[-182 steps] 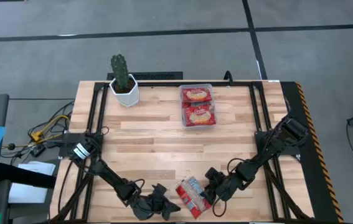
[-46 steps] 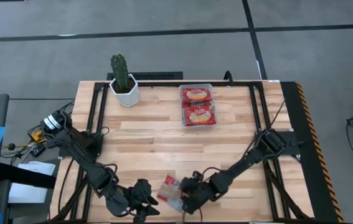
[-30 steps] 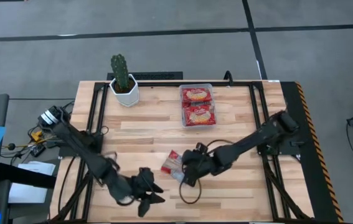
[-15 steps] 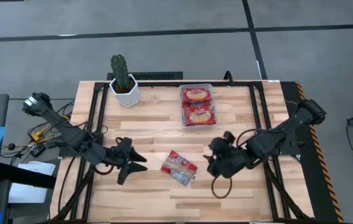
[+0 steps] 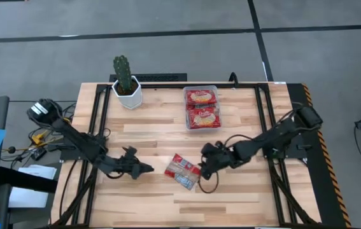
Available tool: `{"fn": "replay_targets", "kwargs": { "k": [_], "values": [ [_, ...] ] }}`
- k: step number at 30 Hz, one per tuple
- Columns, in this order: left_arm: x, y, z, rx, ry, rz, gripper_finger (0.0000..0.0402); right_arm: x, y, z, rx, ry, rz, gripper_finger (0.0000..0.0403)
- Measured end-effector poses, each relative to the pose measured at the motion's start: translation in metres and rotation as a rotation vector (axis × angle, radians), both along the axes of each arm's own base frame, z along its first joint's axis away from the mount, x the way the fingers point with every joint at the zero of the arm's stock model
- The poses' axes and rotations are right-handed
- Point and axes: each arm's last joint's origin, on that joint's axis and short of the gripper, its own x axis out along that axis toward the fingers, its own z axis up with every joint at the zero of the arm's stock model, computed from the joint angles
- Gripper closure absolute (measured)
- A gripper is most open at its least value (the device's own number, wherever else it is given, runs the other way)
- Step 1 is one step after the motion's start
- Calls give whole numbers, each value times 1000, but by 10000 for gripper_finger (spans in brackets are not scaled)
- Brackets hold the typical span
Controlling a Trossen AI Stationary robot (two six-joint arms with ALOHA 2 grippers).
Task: Sort popcorn bags into baskets
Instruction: Put the popcorn bag into the transparent bin
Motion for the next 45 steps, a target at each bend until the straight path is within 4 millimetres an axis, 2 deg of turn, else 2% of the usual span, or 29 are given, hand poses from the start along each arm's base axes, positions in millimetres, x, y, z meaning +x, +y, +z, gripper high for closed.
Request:
{"fn": "replay_targets", "kwargs": {
  "k": [3,11,16,22,26,31,38,45],
  "values": [
    [14,-12,-5,-5,37,-39,217,12,-5,-11,12,-1,55,143],
    [52,-39,-30,-56,85,-118,217,23,-7,-43,51,74,53,143],
    [79,-50,-48,-84,70,-100,217,34,-9,-52,127,61,131,143],
    [101,-49,-65,-103,99,-17,217,36,-16,-52,122,58,162,143],
    [106,-37,-66,-102,107,84,217,40,-16,-48,168,21,221,143],
    [107,-27,-73,-95,194,120,217,42,-13,-45,222,-10,250,143],
    [105,-24,-76,-94,228,163,217,40,-33,-27,180,-36,193,143],
    [105,-19,-78,-160,251,223,217,41,-47,-34,211,20,169,143]
  ]
}}
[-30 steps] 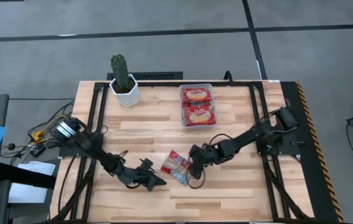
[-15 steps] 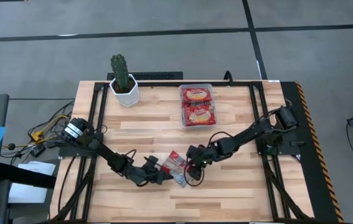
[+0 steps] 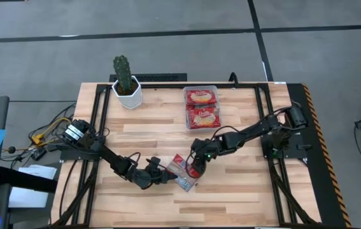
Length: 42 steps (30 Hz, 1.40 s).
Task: Sort popcorn bags into baskets
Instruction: Put the popcorn bag into the transparent bin
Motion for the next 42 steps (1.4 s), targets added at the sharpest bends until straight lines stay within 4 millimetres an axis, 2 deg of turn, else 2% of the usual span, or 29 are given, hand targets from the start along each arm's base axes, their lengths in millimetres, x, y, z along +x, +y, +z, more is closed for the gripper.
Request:
{"fn": "replay_targets", "kwargs": {
  "k": [10,18,29,35,42],
  "values": [
    [1,4,-1,-71,20,26,217,2,11,2,0,-49,-4,143],
    [9,12,0,-81,41,21,217,12,21,-24,65,-42,8,143],
    [12,11,1,-59,68,22,217,33,29,-31,126,-50,57,147],
    [12,12,2,-47,56,45,217,43,39,-39,127,-35,89,193],
    [12,12,2,-48,53,46,217,42,31,-37,96,-26,76,308]
  ]
}}
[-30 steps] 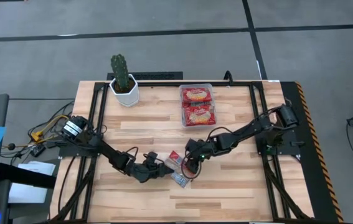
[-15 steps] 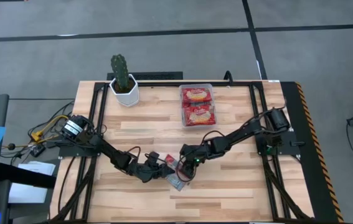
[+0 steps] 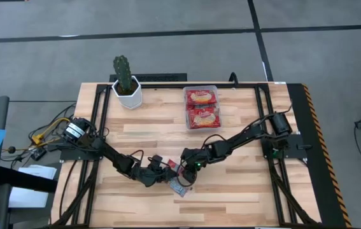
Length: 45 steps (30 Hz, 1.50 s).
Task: Sort popcorn bags into baskets
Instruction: Put the popcorn bag into the transparent bin
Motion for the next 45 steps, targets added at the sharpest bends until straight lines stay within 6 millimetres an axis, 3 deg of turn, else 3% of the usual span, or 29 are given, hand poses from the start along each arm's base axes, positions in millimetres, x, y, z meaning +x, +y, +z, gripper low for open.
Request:
{"fn": "replay_targets", "kwargs": {
  "k": [4,12,14,19,24,30,37,45],
  "values": [
    [0,0,3,-6,-6,2,217,0,-2,-1,9,0,16,384],
    [-6,6,25,38,-7,-47,217,1,-11,9,12,-14,-3,395],
    [-9,10,39,72,-21,-69,217,0,-18,16,8,-20,-14,397],
    [-18,27,97,125,-117,-152,217,-2,-41,40,-3,-61,-69,398],
    [-41,55,148,255,-185,-147,217,-6,-64,71,-1,-140,-126,399],
    [-78,79,187,389,-207,-122,217,-14,-101,95,-13,-188,-225,399],
    [-109,91,192,469,-88,-38,217,-26,-138,112,-56,-218,-294,400],
    [-113,93,182,478,21,-41,217,-47,-176,139,-99,-272,-378,400]
  ]
}}
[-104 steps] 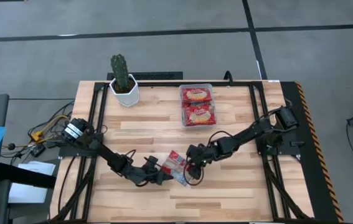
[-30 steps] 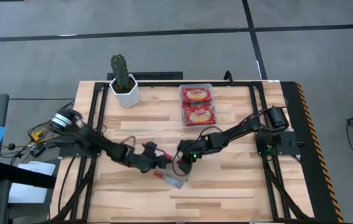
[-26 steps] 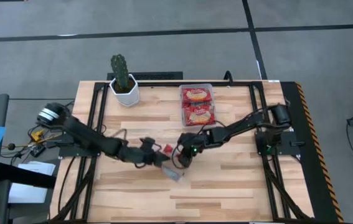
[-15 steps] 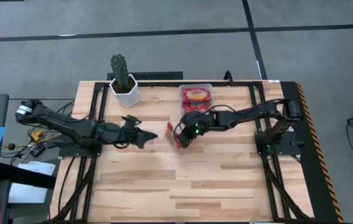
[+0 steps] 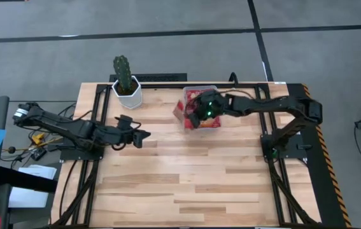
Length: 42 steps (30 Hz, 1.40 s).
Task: Sort popcorn bags into baskets
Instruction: Put the popcorn bag into the transparent bin
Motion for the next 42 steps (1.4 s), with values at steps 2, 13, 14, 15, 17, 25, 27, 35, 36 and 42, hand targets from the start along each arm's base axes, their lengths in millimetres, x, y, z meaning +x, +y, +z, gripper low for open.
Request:
{"fn": "replay_targets", "kwargs": {
  "k": [2,13,14,15,17,25,27,35,36,42],
  "values": [
    [1,0,-3,5,22,0,217,-8,-10,7,-16,-8,-18,400],
    [9,-2,-13,22,86,6,217,-51,-68,2,-71,169,-136,400],
    [9,-2,-14,24,92,7,217,-53,-72,-1,-67,192,-142,400],
    [10,-2,-15,26,96,9,217,-56,-76,-4,-62,218,-150,400],
    [11,-2,-16,31,108,12,217,-59,-84,-9,-60,241,-166,398],
    [14,-2,-21,34,131,27,217,-75,-97,-20,-68,394,-249,395],
    [15,-2,-21,34,127,31,217,-76,-97,-21,-90,410,-235,393],
    [18,0,-27,-24,170,-6,217,-75,-82,-25,-62,491,-160,320],
    [17,0,-27,-23,179,-12,217,-74,-78,-26,-62,501,-137,311],
    [17,0,-28,-29,184,-10,217,-58,-49,-26,-66,492,-29,270]
  ]
}}
